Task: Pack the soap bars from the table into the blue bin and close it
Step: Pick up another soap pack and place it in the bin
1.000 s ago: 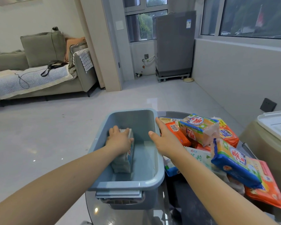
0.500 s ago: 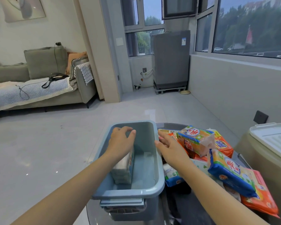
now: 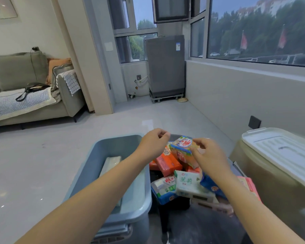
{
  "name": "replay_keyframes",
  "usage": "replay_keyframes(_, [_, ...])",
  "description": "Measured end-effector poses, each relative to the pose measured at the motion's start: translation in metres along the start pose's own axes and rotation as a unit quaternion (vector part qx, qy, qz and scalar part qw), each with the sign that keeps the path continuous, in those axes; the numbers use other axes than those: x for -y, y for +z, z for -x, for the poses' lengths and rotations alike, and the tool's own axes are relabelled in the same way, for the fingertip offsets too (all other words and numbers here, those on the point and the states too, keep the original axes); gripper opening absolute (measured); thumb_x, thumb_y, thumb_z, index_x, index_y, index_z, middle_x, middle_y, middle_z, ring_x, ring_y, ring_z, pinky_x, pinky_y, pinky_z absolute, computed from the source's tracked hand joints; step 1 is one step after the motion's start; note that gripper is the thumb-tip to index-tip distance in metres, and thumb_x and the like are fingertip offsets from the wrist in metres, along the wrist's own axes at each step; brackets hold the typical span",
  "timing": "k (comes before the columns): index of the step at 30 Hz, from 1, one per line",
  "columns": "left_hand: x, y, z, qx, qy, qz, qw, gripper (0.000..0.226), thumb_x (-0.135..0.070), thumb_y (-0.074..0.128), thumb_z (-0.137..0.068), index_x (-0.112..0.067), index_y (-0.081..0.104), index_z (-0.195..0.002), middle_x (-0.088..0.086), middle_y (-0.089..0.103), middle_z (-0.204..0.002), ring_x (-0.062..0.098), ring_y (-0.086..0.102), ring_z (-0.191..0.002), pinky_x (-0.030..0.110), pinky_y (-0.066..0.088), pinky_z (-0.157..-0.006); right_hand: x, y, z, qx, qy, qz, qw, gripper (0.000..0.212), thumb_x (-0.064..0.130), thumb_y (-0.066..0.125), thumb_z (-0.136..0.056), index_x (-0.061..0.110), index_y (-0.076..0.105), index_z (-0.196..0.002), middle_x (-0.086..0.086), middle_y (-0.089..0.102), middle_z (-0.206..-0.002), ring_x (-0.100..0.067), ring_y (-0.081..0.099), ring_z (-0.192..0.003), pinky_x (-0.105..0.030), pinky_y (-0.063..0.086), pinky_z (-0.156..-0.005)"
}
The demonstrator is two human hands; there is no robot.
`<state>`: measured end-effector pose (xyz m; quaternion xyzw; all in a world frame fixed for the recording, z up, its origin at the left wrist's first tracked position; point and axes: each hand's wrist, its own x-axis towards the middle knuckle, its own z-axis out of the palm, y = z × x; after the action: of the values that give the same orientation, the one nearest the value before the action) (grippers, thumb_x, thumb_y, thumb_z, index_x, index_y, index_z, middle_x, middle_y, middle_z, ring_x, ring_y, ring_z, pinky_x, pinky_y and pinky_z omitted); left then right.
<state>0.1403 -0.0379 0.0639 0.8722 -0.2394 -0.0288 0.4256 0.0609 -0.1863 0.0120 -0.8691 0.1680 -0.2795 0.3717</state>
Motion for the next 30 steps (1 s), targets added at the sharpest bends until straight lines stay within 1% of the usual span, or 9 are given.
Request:
replay_keyframes(5, [-0.002,0.036,-0.04,0.081,-0.022,-0.053,0.995,0.042,-0.034,0.045,-0.094,-0.009,0.053,-0.126,0.008,0.056,-0.132,0.019,0.052,-0.114,0.025,0.037,-0.088,-0.022,-0.004,-0.023,0.037,0.075,0.112,0.99,0.059,0.04,0.064,-0.078,0.017,0.049,-0.13,-0.011,0.053,-0.129,-0.029,0.047,-0.117,-0.039,0.039,-0.094])
replay_keyframes(10, [0.005,0.056,-0.073,0.172,-0.081,-0.112,0.975,0.062,-0.04,0.044,-0.093,-0.009,0.029,-0.145,0.01,0.03,-0.152,0.027,0.035,-0.135,0.036,0.032,-0.109,-0.041,0.002,-0.033,0.134,0.082,0.064,0.985,0.084,0.045,0.07,-0.073,0.018,0.03,-0.142,-0.005,0.047,-0.139,-0.022,0.048,-0.121,-0.032,0.041,-0.094])
replay_keyframes(12, [0.01,0.06,-0.08,0.195,-0.099,-0.1,0.971,0.06,-0.039,0.045,-0.094,-0.01,0.029,-0.144,0.01,0.031,-0.151,0.027,0.04,-0.129,0.036,0.037,-0.104,-0.045,0.004,-0.036,0.138,0.074,0.068,0.985,0.088,0.049,0.071,-0.069,0.02,0.029,-0.142,-0.002,0.047,-0.14,-0.02,0.048,-0.122,-0.033,0.042,-0.094])
replay_keyframes(15, [0.018,0.062,-0.084,0.226,-0.117,-0.041,0.966,0.046,-0.036,0.048,-0.094,-0.009,0.045,-0.132,0.012,0.051,-0.131,0.022,0.048,-0.098,0.033,0.039,-0.082,-0.045,0.01,-0.04,0.147,0.066,0.067,0.985,0.095,0.053,0.073,-0.063,0.021,0.03,-0.142,-0.001,0.048,-0.139,-0.019,0.048,-0.121,-0.031,0.043,-0.093])
replay_keyframes(17, [0.02,0.06,-0.086,0.232,-0.129,-0.012,0.964,0.043,-0.034,0.052,-0.092,-0.011,0.049,-0.128,0.007,0.053,-0.117,0.021,0.047,-0.098,0.032,0.039,-0.083,-0.044,0.012,-0.042,0.129,0.062,0.053,0.988,0.09,0.049,0.076,-0.062,0.021,0.037,-0.138,0.001,0.055,-0.131,-0.014,0.053,-0.111,-0.024,0.042,-0.082])
replay_keyframes(21, [0.023,0.055,-0.088,0.211,-0.132,0.035,0.968,0.053,-0.034,0.061,-0.087,-0.011,0.047,-0.132,0.006,0.05,-0.124,0.02,0.046,-0.108,0.031,0.038,-0.087,-0.043,0.005,-0.044,0.112,0.075,-0.022,0.991,0.076,0.04,0.079,-0.062,0.022,0.049,-0.13,0.016,0.061,-0.077,0.005,0.053,-0.069,-0.011,0.034,-0.056])
replay_keyframes(23, [0.021,0.051,-0.087,0.194,-0.12,0.067,0.971,0.059,-0.033,0.064,-0.084,-0.009,0.044,-0.135,0.008,0.05,-0.131,0.018,0.047,-0.108,0.029,0.038,-0.087,-0.042,-0.001,-0.044,0.105,0.073,-0.037,0.991,0.069,0.038,0.079,-0.063,0.025,0.053,-0.126,0.016,0.058,-0.066,0.007,0.053,-0.061,-0.009,0.032,-0.051])
replay_keyframes(27, [0.012,0.031,-0.083,0.16,-0.075,0.127,0.976,0.06,-0.021,0.067,-0.083,-0.007,0.043,-0.136,0.01,0.052,-0.122,0.016,0.052,-0.102,0.025,0.04,-0.083,-0.034,-0.015,-0.042,0.089,0.062,-0.085,0.99,0.07,0.042,0.079,-0.064,0.024,0.054,-0.127,0.019,0.056,-0.081,0.003,0.056,-0.075,-0.012,0.041,-0.058])
replay_keyframes(30, [0.004,0.004,-0.077,0.112,-0.026,0.186,0.976,0.057,-0.006,0.066,-0.082,-0.008,0.045,-0.136,0.01,0.055,-0.111,0.017,0.056,-0.098,0.022,0.048,-0.081,-0.021,-0.022,-0.039,0.075,0.081,-0.168,0.98,0.07,0.048,0.078,-0.06,0.025,0.057,-0.123,0.004,0.067,-0.092,-0.012,0.065,-0.088,-0.031,0.054,-0.076])
